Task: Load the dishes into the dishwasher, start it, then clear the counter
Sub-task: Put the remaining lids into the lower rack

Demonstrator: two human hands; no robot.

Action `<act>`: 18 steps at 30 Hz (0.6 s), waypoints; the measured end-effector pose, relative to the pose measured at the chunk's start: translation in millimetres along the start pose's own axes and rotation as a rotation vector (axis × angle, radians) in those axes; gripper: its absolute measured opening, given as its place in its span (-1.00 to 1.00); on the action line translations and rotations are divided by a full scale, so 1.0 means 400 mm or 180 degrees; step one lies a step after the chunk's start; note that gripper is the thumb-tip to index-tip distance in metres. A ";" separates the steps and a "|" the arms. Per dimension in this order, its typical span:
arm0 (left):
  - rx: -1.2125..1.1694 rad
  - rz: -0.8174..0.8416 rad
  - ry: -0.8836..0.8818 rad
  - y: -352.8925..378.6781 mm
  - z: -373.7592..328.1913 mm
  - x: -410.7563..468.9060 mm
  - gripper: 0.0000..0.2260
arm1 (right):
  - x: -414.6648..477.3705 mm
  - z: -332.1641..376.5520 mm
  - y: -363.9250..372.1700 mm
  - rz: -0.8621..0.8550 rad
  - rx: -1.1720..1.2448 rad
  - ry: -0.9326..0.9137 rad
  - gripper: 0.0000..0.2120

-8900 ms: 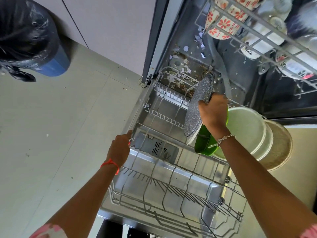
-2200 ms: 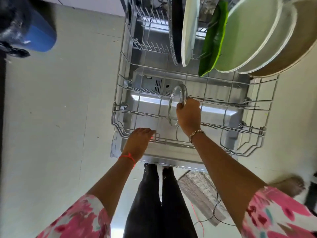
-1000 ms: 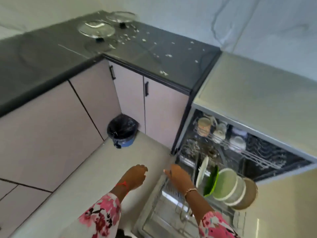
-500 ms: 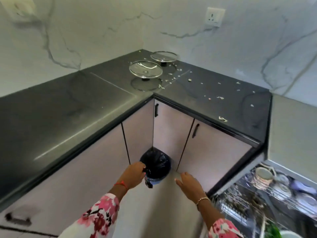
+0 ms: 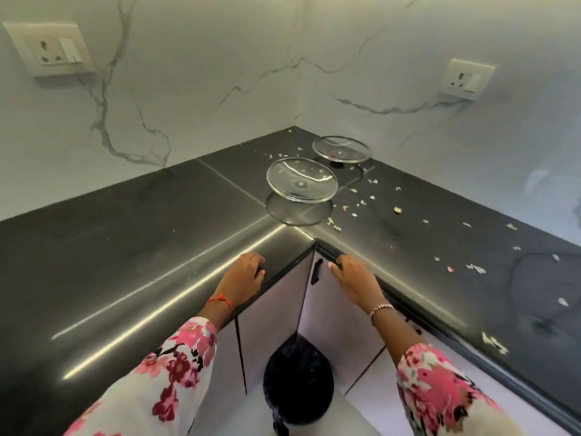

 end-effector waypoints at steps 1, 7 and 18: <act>0.0014 -0.0001 -0.0030 -0.002 0.025 0.041 -0.77 | 0.058 0.017 -0.021 -0.0089 0.0201 -0.0014 -0.65; 0.0101 0.0047 -0.0156 0.004 0.157 0.237 -0.61 | 0.338 0.063 -0.080 0.0007 0.1680 0.0725 -0.64; 0.0511 0.0322 -0.0464 0.103 0.290 0.342 -0.30 | 0.638 0.111 0.051 0.1535 0.4195 0.2121 -0.54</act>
Point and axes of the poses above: each hand's wrist, its own x-axis towards the middle knuckle, its own y-axis out of the palm, z = x × y, the point moved 7 cm from there along x, towards the middle knuckle, and after that the axes turned 15 degrees about y, right-handed, at the moved point
